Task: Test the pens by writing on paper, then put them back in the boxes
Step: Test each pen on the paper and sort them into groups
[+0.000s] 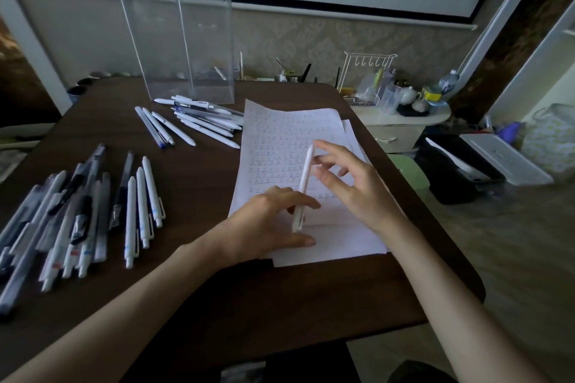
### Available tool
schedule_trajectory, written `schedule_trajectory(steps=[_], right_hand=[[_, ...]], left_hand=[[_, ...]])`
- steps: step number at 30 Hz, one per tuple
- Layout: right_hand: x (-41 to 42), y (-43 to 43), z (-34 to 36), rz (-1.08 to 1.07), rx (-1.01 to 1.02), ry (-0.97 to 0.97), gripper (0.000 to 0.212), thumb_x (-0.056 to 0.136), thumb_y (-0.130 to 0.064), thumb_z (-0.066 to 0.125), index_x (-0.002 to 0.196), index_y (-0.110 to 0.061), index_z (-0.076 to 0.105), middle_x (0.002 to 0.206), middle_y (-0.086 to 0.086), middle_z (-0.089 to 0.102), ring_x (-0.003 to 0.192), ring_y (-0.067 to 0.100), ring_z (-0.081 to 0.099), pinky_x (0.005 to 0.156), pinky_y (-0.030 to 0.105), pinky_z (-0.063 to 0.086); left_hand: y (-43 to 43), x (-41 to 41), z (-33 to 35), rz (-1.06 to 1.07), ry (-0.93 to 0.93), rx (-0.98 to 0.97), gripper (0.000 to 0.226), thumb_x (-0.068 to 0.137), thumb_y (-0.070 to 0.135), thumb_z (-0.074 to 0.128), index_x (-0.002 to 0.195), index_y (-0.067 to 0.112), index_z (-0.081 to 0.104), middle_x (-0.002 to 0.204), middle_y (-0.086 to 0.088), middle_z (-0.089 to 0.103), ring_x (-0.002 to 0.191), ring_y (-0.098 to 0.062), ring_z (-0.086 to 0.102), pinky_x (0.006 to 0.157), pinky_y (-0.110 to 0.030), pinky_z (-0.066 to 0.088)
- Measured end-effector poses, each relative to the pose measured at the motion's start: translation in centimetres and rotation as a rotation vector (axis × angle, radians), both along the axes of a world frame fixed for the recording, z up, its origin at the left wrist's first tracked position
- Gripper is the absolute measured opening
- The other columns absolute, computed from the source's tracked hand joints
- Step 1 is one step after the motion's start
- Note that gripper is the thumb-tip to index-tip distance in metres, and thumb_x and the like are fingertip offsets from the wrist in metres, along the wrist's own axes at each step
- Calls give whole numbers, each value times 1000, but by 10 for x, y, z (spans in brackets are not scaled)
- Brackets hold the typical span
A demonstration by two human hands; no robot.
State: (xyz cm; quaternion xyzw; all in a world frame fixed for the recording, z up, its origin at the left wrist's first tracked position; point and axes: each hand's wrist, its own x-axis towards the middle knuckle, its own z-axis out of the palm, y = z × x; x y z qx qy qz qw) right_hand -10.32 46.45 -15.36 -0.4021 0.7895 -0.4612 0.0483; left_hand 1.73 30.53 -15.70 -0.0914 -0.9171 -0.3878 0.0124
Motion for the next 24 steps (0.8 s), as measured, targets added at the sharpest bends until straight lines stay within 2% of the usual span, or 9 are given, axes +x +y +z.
schedule_trajectory(steps=[2,5,11,12,15,17,19,22,24], right_hand=[[2,-14,6,27,21,-26,42,94,-35,51,135,-33,42,119,-14,61,107,-7,52,86,9,38],[3,-43,11,48,61,7,32,96,-30,50,127,-25,54,120,-12,59,104,-7,51,81,11,38],[4,-126,15,51,165,101,26,96,-17,52,119,-12,61,108,-5,58,97,7,52,72,6,40],[2,-141,12,18,189,151,24,94,-15,53,115,-10,63,107,-1,61,95,10,53,73,9,42],[-8,-176,2,-129,278,275,18,92,-15,55,104,-10,66,109,6,62,103,21,54,77,32,48],[-11,-191,0,-188,352,324,16,92,-18,54,100,-10,65,110,7,60,109,24,50,74,31,42],[-13,-202,0,-190,437,408,16,93,-23,54,98,-11,64,110,6,59,111,25,48,76,33,42],[-13,-214,0,-171,547,495,19,94,-27,54,99,-9,61,111,7,61,112,27,49,84,38,45],[-15,-222,-2,-186,589,506,19,95,-26,54,99,-9,62,109,7,62,109,28,52,85,39,46]], left_hand=[[-16,11,2,108,32,-119,52,79,43,67,126,38,46,112,22,46,103,6,40,89,-12,37],[-45,31,5,321,73,-382,63,79,54,59,135,33,41,122,10,49,111,-6,39,95,-26,37],[-85,71,6,535,51,-632,88,64,81,25,132,31,48,116,3,54,110,-17,45,92,-31,36],[-88,74,3,541,24,-651,89,62,85,22,131,35,48,115,5,52,109,-15,43,92,-29,35],[-93,74,-3,575,65,-666,94,60,92,12,124,39,56,98,9,46,98,-12,42,82,-28,34],[-95,72,-7,588,54,-660,94,60,90,12,124,39,56,93,12,40,96,-11,40,83,-28,34],[-96,71,-8,607,49,-629,87,64,87,19,118,36,62,90,12,46,94,-13,45,84,-31,37],[-102,71,-11,644,85,-683,74,71,83,30,100,29,73,81,9,56,82,-17,53,73,-32,45],[-101,72,-9,629,74,-664,72,73,81,34,104,28,71,86,6,58,87,-18,52,76,-33,43]])
